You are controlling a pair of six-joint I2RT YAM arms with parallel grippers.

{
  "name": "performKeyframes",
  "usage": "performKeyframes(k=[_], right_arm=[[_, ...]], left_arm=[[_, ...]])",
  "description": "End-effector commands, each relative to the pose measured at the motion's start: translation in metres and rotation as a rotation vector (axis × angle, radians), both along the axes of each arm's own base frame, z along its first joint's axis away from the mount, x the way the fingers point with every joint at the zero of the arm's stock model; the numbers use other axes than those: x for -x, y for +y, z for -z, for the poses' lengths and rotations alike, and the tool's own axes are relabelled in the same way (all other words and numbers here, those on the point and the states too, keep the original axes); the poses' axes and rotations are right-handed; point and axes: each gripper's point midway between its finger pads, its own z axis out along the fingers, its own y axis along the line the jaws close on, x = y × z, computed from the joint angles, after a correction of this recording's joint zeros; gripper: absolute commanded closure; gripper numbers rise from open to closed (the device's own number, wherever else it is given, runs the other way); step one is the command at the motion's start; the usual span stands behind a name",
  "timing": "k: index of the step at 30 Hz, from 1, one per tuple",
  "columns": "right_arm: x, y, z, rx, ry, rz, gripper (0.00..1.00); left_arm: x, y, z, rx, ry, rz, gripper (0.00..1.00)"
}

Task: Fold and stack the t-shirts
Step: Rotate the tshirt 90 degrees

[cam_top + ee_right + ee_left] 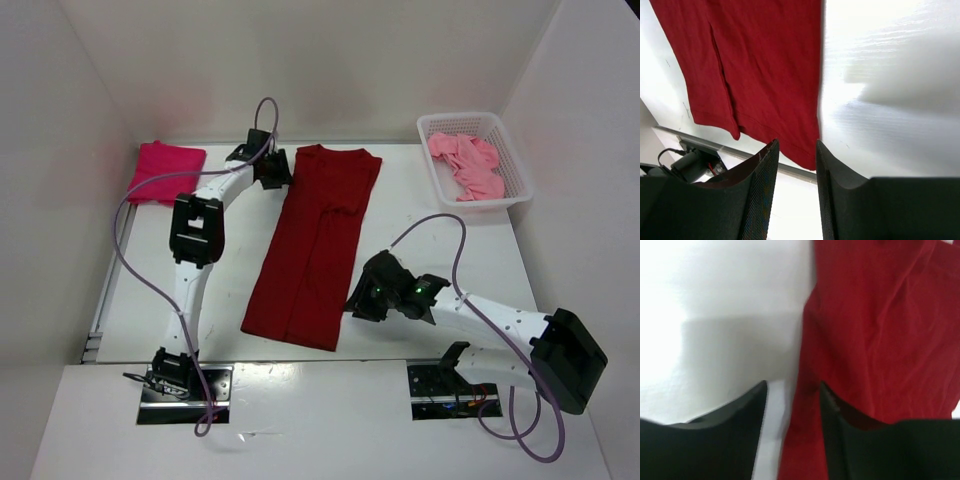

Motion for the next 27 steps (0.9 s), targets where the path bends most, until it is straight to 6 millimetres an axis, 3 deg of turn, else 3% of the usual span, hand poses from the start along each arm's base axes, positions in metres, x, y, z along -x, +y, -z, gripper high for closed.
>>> performKeyframes(k=[1, 2, 3, 5, 7, 9, 12, 14, 15, 17, 20, 23, 24, 25, 26, 27], right_arm=[[0.0, 0.004, -0.011, -0.026, -0.015, -0.025, 0.59], [-0.002, 0.005, -0.012, -0.033, -0.021, -0.025, 0.59], [-0.004, 0.004, -0.012, -0.033, -0.022, -0.016, 0.59], [-0.008, 0.006, -0.019, -0.037, -0.044, -0.018, 0.59], [-0.014, 0.005, -0.022, -0.034, -0.061, -0.011, 0.59], [-0.018, 0.002, -0.019, -0.031, -0.051, -0.001, 0.59], [-0.033, -0.004, -0.02, -0.024, -0.079, 0.006, 0.59], [-0.039, -0.005, -0.015, -0.012, -0.071, -0.006, 0.59], [-0.047, -0.009, -0.016, 0.003, -0.086, -0.01, 0.58], [-0.054, -0.006, -0.014, 0.021, -0.083, -0.032, 0.58], [-0.057, -0.002, -0.013, 0.039, -0.092, -0.079, 0.55], [-0.063, 0.002, -0.013, 0.047, -0.105, -0.097, 0.55], [-0.063, 0.004, -0.008, 0.048, -0.09, -0.103, 0.54], [-0.061, 0.005, -0.005, 0.051, -0.083, -0.119, 0.54], [-0.065, 0.007, -0.007, 0.045, -0.091, -0.119, 0.54], [-0.064, 0.008, -0.008, 0.041, -0.091, -0.132, 0.54]], left_arm=[[-0.025, -0.014, -0.017, 0.006, -0.084, 0.054, 0.5], [-0.026, -0.021, -0.015, 0.006, -0.083, 0.063, 0.56], [-0.026, -0.02, -0.001, -0.006, -0.058, 0.07, 0.63], [-0.033, -0.024, -0.01, 0.007, -0.081, 0.077, 0.71], [-0.033, -0.027, -0.002, 0.019, -0.068, 0.091, 0.77], [-0.035, -0.03, -0.005, 0.031, -0.088, 0.1, 0.89], [-0.039, -0.023, -0.018, 0.003, -0.12, 0.065, 1.0], [-0.04, -0.016, -0.02, -0.024, -0.129, 0.035, 1.0], [-0.043, -0.004, -0.03, -0.03, -0.142, 0.012, 1.0], [-0.044, 0.027, -0.025, -0.043, -0.118, -0.051, 1.0], [-0.048, 0.068, -0.036, -0.042, -0.129, -0.143, 1.0], [-0.038, 0.088, -0.029, -0.074, -0.104, -0.187, 1.0], [-0.037, 0.095, -0.038, -0.072, -0.118, -0.2, 1.0], [-0.026, 0.093, -0.024, -0.06, -0.082, -0.197, 1.0], [-0.024, 0.084, -0.027, -0.018, -0.099, -0.159, 1.0], [-0.022, 0.091, -0.034, -0.009, -0.104, -0.178, 0.99]])
